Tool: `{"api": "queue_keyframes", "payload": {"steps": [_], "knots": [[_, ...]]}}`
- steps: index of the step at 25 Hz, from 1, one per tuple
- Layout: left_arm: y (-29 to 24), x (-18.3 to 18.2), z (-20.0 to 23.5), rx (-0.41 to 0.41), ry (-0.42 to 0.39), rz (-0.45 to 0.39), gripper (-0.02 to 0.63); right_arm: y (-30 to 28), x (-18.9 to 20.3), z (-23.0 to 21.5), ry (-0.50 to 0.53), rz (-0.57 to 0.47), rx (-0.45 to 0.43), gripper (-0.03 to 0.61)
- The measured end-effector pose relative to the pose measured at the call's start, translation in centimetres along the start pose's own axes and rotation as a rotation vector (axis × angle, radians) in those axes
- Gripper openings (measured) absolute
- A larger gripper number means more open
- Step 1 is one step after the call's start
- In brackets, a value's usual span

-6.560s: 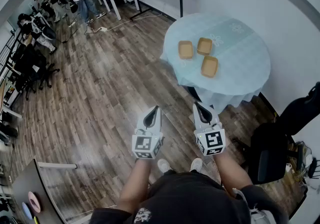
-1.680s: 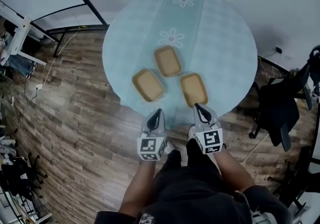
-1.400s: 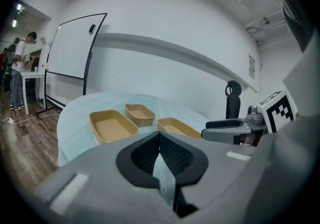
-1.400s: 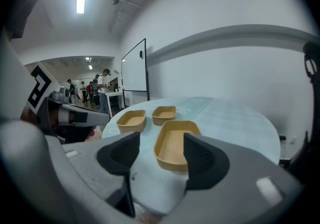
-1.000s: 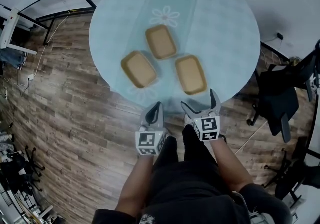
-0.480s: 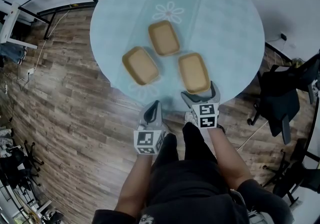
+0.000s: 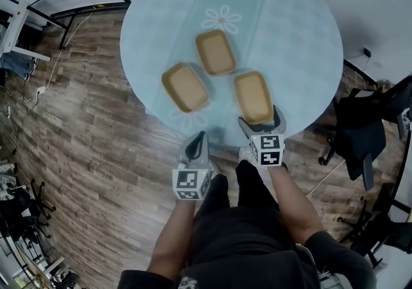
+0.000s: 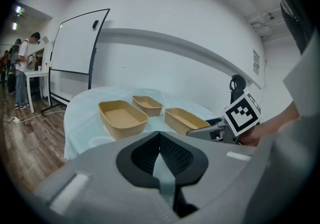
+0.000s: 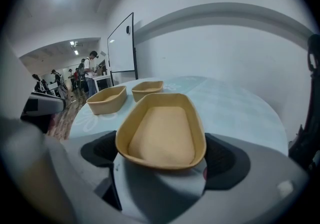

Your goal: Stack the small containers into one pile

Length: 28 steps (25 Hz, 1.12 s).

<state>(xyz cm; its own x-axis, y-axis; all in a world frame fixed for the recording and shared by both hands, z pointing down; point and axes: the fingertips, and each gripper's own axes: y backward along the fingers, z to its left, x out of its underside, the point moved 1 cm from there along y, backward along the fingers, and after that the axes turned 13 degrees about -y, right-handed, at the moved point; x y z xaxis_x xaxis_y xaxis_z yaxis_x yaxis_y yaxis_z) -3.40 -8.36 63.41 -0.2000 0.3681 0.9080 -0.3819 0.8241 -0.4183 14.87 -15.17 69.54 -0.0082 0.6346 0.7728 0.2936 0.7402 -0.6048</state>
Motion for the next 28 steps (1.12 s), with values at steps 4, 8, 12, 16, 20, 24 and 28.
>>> {"api": "queue_keyframes", "payload": {"steps": [4,8,12,16,20,24,28], "knots": [[0.2,-0.2,-0.1,0.005,-0.009,-0.002,-0.006,0.3,-0.1,0.0,-0.004,-0.004,0.0,0.518],[0.2,-0.5,-0.2,0.011,-0.01,0.002,-0.006,0.7,-0.6,-0.1,-0.006,-0.016,0.001,0.506],[0.6,-1.2,-0.1,0.009,-0.013,-0.014,-0.006,1.7,-1.9,0.2,-0.015,-0.043,-0.003,0.502],[1.1,-1.6,0.1,0.005,-0.021,-0.029,-0.006,2.6,-3.7,1.0,-0.012,-0.078,-0.017,0.499],[1.9,-2.4,0.7,-0.008,-0.02,-0.043,-0.006,3.5,-5.7,2.7,-0.012,-0.117,-0.039,0.499],[3.1,-2.6,2.3,-0.048,-0.018,-0.057,-0.006,3.2,-7.0,5.5,0.006,-0.141,-0.083,0.499],[4.5,-2.7,4.5,-0.102,-0.004,-0.066,-0.006,2.3,-7.8,8.7,0.032,-0.148,-0.136,0.499]]}}
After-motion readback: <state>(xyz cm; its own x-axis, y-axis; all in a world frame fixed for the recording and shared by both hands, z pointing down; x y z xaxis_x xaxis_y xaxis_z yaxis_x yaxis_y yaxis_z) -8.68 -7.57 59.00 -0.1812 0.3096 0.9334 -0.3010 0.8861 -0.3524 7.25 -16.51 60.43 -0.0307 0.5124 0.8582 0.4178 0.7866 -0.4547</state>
